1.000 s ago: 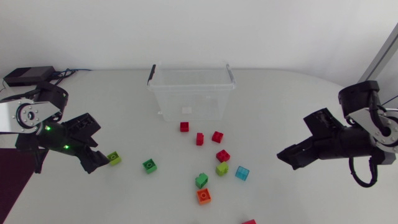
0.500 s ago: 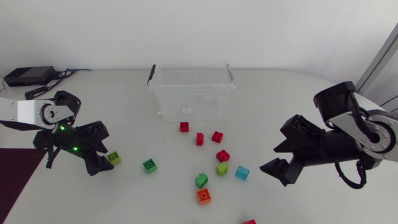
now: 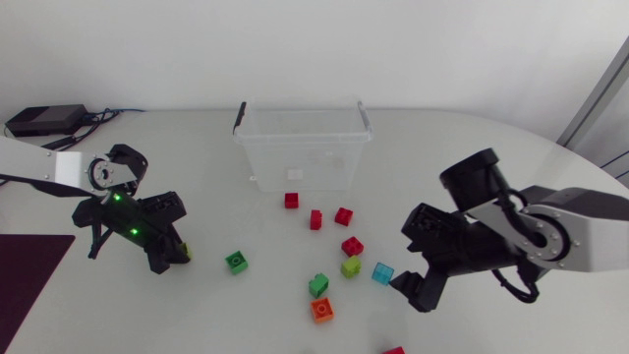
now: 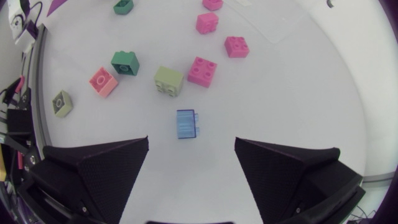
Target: Pick up the duplo bricks and place them in the container
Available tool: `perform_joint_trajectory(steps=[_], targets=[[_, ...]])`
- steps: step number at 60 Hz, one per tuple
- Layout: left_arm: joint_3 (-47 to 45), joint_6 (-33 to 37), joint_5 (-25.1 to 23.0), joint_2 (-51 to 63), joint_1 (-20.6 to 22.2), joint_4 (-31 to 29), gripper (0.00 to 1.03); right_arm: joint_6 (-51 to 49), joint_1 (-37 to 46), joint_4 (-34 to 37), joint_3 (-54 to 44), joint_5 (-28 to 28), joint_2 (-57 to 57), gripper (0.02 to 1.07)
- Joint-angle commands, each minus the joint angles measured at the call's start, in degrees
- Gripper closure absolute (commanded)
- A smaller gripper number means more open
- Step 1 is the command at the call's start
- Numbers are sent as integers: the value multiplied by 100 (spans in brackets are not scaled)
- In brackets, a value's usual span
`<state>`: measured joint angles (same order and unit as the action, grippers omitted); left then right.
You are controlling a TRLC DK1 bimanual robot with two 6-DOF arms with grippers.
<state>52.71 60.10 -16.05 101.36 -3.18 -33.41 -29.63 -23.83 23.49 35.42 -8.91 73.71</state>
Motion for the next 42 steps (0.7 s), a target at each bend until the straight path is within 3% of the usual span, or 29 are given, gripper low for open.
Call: perform_joint_trajectory(steps=[1, 13, 26, 42], targets=[[134, 169, -73, -55, 37, -219, 74, 115, -385, -230, -202, 319, 354, 8], [240, 37, -240, -855, 213, -482, 74, 194, -631, -608, -70, 513, 1040, 19], [820, -604, -662, -1611, 520, -816, 75, 185, -570, -810, 26, 522, 1391, 61], [1866, -1501, -1119, -1417, 1135, -852, 74, 221, -491, -784, 123, 504, 1514, 79]])
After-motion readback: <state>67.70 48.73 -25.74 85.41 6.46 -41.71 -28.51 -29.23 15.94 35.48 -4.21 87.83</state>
